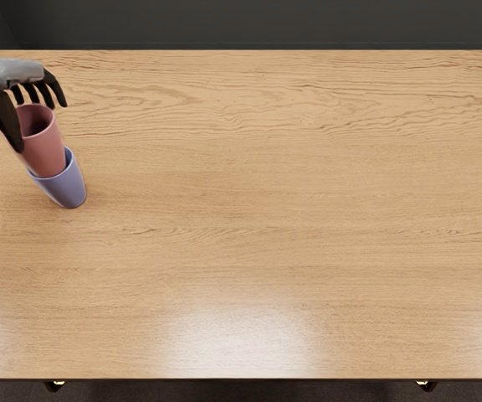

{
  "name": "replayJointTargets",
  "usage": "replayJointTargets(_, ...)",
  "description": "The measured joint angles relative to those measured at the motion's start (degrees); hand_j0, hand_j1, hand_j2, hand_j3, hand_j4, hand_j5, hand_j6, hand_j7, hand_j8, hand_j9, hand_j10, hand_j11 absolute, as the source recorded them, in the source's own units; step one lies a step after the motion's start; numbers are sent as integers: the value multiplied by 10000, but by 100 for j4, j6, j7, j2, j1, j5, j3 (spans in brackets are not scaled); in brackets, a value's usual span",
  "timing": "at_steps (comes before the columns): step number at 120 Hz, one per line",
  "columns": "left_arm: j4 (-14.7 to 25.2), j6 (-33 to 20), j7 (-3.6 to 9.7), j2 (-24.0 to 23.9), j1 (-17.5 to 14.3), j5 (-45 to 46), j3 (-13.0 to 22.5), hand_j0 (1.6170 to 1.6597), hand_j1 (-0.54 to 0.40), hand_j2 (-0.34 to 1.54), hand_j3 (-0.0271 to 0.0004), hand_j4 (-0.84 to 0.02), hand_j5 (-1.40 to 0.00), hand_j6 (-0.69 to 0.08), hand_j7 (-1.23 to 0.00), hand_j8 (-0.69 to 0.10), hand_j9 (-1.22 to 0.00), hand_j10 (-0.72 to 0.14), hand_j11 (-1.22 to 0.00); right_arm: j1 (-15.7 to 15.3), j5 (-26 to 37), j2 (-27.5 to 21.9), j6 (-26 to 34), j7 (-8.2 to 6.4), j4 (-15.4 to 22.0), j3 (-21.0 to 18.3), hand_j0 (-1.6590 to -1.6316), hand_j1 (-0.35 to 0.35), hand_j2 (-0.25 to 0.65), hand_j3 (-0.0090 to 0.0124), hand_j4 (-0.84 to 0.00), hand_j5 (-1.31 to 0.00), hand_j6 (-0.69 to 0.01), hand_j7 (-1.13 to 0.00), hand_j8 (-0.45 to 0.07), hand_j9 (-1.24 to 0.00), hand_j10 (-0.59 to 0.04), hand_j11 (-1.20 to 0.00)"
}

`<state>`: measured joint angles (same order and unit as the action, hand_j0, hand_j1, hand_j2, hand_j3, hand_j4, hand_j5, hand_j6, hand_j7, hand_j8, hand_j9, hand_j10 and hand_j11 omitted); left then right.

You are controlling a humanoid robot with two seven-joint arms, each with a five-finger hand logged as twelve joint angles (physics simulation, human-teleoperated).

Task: Pick up cup and place in cup with left hand

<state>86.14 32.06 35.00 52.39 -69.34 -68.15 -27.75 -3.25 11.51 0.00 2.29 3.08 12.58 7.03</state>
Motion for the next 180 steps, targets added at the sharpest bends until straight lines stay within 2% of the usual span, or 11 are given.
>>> replayJointTargets(33, -14, -15, 0, -19, 26, 75, 6, 16580, 1972, 534, 0, -1383, -1742, -1392, -1743, -1307, -1734, -1377, -1733, 0, 0, 0, 0, 0, -1, 0, -16581, -3204, -48, 0, -239, -310, -239, -310, -239, -310, -239, -310)
replayJointTargets(56, -371, -14, 0, -119, -35, 1243, -15, 16580, 2907, 218, 0, -581, -687, -594, -685, -557, -680, -572, -678, 0, 0, 0, 0, -1, -1, 0, -16581, -3204, -48, 0, -239, -310, -239, -310, -238, -310, -238, -310)
replayJointTargets(73, -451, -17, 0, -220, -122, 1924, -63, 16580, 3206, 115, 0, -322, -347, -337, -345, -315, -341, -312, -339, 0, 0, 0, 0, -3, -1, 0, -16581, -3204, -48, 0, -239, -310, -239, -310, -239, -310, -239, -310)
replayJointTargets(116, -439, 37, 0, -487, -263, 2787, -165, 16580, 3448, 25, 0, -89, -65, -101, -62, -93, -60, -81, -59, 0, 0, 0, 0, -8, -17, 0, -16581, -3206, -48, 0, -237, -308, -238, -308, -237, -308, -237, -308)
replayJointTargets(132, -452, 201, 0, -510, -224, 3912, -161, 16581, 3472, 15, 0, -62, -36, -72, -34, -66, -32, -54, -31, 0, 0, 0, 0, -8, -24, 0, -16581, -3205, -48, 0, -238, -309, -238, -309, -238, -309, -238, -309)
replayJointTargets(144, -451, 259, 0, -487, -153, 4362, -160, 16581, 3481, 9, 0, -49, -23, -58, -21, -53, -20, -42, -19, 0, 0, 0, 0, -9, -26, 0, -16581, -3204, -48, 0, -239, -310, -239, -310, -239, -310, -239, -310)
replayJointTargets(155, -322, 281, 0, -411, 35, 4539, -162, 16581, 3485, 6, 0, -40, -16, -48, -14, -44, -13, -34, -12, 0, 0, 0, 0, -9, -24, -5, -16581, -3205, -48, 0, -239, -310, -239, -310, -239, -310, -239, -310)
replayJointTargets(165, -55, 290, 0, 167, 244, 4879, -182, 16581, 3489, 5, 0, -38, -12, -46, -10, -42, -9, -31, -8, -3, 0, 0, 0, -9, -14, -7, -16581, -3204, -48, 0, -239, -310, -239, -310, -239, -310, -239, -310)
replayJointTargets(180, 322, 295, 0, 461, 563, 5362, -203, 16581, 3491, 4, 0, -34, -9, -41, -7, -38, -5, -28, -4, -3, 0, 0, 0, -9, -5, -8, -16581, -3203, -49, 0, -239, -311, -239, -311, -239, -311, -239, -311)
